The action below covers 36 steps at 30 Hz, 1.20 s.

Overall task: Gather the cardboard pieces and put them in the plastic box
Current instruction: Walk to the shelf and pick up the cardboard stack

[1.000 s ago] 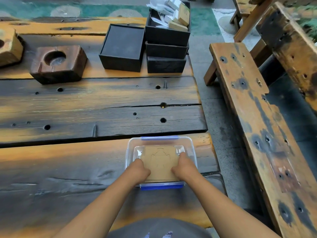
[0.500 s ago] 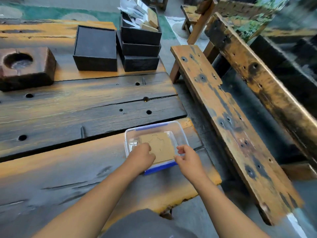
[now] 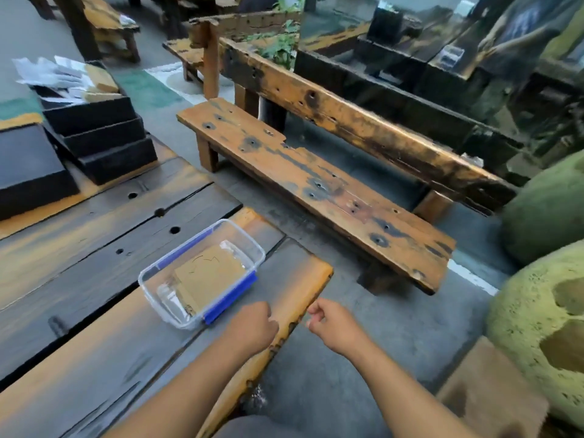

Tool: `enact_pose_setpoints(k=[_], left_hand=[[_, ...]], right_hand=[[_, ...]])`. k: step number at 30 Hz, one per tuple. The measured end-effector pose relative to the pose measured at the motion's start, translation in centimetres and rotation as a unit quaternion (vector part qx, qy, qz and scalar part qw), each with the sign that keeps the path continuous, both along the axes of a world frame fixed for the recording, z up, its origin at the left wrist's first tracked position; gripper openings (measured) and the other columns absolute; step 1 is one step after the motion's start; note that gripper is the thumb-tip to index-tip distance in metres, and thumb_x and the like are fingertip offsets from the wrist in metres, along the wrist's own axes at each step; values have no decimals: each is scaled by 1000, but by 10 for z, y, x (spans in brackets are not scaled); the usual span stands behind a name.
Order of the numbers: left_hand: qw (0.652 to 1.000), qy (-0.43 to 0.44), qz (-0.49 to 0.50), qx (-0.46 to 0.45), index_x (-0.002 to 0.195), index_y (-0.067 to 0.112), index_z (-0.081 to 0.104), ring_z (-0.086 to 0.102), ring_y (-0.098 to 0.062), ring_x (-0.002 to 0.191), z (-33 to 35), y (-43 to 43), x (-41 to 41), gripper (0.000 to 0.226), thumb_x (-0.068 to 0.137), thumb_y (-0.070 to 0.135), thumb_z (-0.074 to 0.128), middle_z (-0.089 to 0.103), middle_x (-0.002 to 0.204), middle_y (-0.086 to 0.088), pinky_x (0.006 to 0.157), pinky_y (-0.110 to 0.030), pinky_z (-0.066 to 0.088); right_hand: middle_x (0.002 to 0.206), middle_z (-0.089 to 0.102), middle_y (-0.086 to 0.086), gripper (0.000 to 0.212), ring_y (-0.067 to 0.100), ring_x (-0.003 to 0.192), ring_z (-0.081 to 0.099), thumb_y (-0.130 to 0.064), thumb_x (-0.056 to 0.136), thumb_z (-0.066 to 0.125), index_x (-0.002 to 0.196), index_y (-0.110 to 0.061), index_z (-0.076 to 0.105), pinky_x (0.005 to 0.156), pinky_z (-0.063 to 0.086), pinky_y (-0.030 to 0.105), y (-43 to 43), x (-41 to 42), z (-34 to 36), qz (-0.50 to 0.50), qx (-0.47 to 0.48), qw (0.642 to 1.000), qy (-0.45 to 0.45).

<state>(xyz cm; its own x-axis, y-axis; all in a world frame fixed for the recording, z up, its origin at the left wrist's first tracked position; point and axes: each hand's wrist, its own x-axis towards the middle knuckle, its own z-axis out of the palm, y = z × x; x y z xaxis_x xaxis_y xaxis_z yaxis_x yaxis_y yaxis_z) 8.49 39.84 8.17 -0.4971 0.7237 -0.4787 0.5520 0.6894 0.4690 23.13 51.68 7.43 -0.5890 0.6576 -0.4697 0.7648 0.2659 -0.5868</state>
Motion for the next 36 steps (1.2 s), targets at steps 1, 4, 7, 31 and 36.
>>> enact_pose_setpoints(k=[1, 4, 7, 31, 36], left_hand=[[1000, 15, -24, -7, 112, 10, 59, 56, -29, 114, -1, 3, 13, 30, 88, 25, 50, 61, 122, -13, 90, -32, 47], [994, 38, -100, -25, 106, 11, 62, 58, -30, 113, 3, 11, 59, 26, 87, 26, 51, 64, 119, -14, 90, -33, 46], [978, 49, -196, -52, 79, 15, 56, 61, -30, 111, 4, 19, 113, 13, 86, 26, 52, 68, 114, -15, 89, -35, 47], [612, -13, -790, 25, 100, 10, 61, 60, -29, 104, 16, 132, 575, 18, 88, 20, 52, 67, 110, -14, 75, -29, 43], [537, -18, -843, 13, 94, 10, 60, 62, -33, 100, 28, 137, 653, 21, 80, 20, 49, 69, 101, -15, 76, -33, 47]], right_hand=[[96, 67, 1, 13, 16, 85, 61, -23, 88, 63, 100, -20, 59, 69, 44, 24, 0, 15, -1, -19, -1, 1000, -2], [94, 63, 1, 23, 16, 85, 59, -22, 87, 66, 108, -13, 63, 72, 42, 23, -5, 71, -5, -94, -24, 995, 8], [88, 61, -1, 25, 15, 81, 57, -23, 86, 68, 107, -11, 64, 67, 41, 22, -18, 139, -8, -164, -39, 985, 26], [67, 53, -9, 23, 16, 74, 51, -18, 84, 64, 68, -25, 49, 74, 42, 29, -154, 523, 1, -790, 1, 611, 41], [81, 60, 4, 6, 15, 75, 53, -14, 88, 61, 93, -16, 63, 61, 38, 22, -164, 560, 19, -837, 17, 547, 23]])
